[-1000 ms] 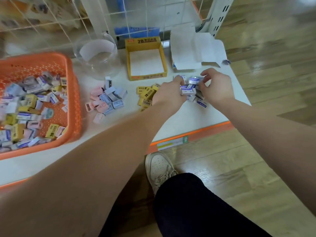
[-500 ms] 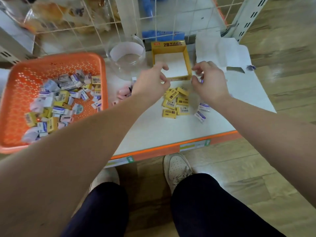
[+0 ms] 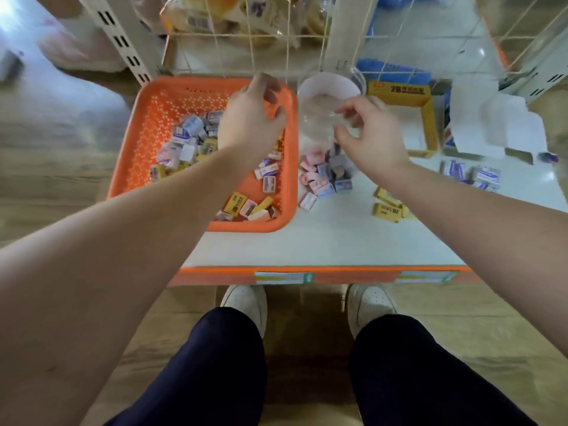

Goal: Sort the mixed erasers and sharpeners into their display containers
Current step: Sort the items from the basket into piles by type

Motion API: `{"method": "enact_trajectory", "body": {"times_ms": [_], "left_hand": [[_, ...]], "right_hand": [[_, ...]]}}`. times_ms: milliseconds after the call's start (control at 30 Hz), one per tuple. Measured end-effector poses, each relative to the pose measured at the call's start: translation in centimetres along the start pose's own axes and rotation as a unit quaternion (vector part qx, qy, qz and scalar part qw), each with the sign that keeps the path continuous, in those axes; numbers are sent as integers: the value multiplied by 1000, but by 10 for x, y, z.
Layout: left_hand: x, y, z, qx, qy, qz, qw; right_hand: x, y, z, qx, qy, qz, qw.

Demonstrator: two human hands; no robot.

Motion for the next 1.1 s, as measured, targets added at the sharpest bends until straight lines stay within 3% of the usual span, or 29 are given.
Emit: {"method": "enact_trajectory", "body": {"times_ms": [133, 300, 467, 900, 1100], "left_hand": [[-8, 45, 25, 52, 39, 42, 997], [-16, 88, 48, 151, 73, 62, 984], [-15, 111, 66, 66, 9, 158, 985], [-10, 124, 51, 14, 78, 171, 982], [-6, 124, 43, 38, 148, 187, 971]], "right_hand": [[16, 38, -26, 24, -5, 16, 1000], [21, 70, -51, 12, 44, 88, 995], [32, 90, -74, -54, 92, 113, 988], [41, 100, -123, -93, 193, 74, 974], [49, 92, -139, -174, 285, 35, 942]]}}
Point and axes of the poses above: each hand's wrist, its own x-axis towards the middle knuckle, its own z-axis out of the back of the hand, y = z × x, the point moved 3 cm from there along x, towards the middle knuckle
